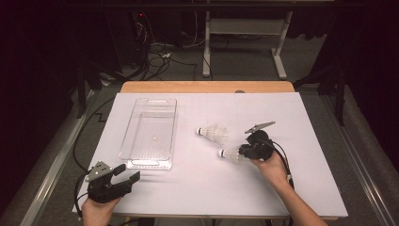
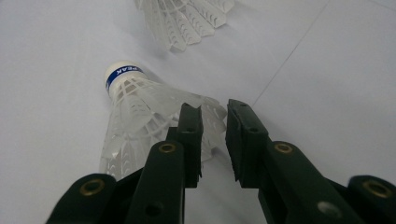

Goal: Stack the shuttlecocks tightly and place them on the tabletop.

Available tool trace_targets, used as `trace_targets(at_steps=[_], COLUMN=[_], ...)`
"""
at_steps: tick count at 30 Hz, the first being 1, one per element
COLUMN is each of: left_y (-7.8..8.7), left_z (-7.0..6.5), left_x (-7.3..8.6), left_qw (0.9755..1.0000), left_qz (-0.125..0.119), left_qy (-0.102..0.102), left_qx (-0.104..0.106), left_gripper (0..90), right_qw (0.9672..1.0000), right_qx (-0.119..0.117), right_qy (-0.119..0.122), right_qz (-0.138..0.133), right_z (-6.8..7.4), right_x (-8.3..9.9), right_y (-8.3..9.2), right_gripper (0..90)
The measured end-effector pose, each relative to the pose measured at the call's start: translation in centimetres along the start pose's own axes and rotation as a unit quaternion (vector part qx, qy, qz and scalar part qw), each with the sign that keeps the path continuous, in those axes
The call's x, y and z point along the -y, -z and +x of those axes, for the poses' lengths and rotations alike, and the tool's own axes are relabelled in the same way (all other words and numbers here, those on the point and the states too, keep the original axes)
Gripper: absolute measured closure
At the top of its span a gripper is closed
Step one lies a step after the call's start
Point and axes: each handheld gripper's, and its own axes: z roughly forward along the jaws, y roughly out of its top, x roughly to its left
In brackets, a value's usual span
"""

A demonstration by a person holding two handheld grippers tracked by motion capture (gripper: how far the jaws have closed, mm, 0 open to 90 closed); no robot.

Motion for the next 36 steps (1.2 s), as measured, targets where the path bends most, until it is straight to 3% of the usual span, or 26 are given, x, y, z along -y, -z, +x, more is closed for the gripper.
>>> trace_targets(at_steps=[36], left_y=[0.01], left_z=[-0.01], left_x=[0.0], left_qw=[1.0], left_qz=[0.0], left_qy=[0.0], left_qx=[0.0], left_gripper=[32.9], right_qw=[0.9999], right_qx=[0.002], right_qy=[-0.009], right_qz=[-0.004], right_z=[-0.19], right_x=[0.01], right_y=[0.21], right_gripper=[70.1])
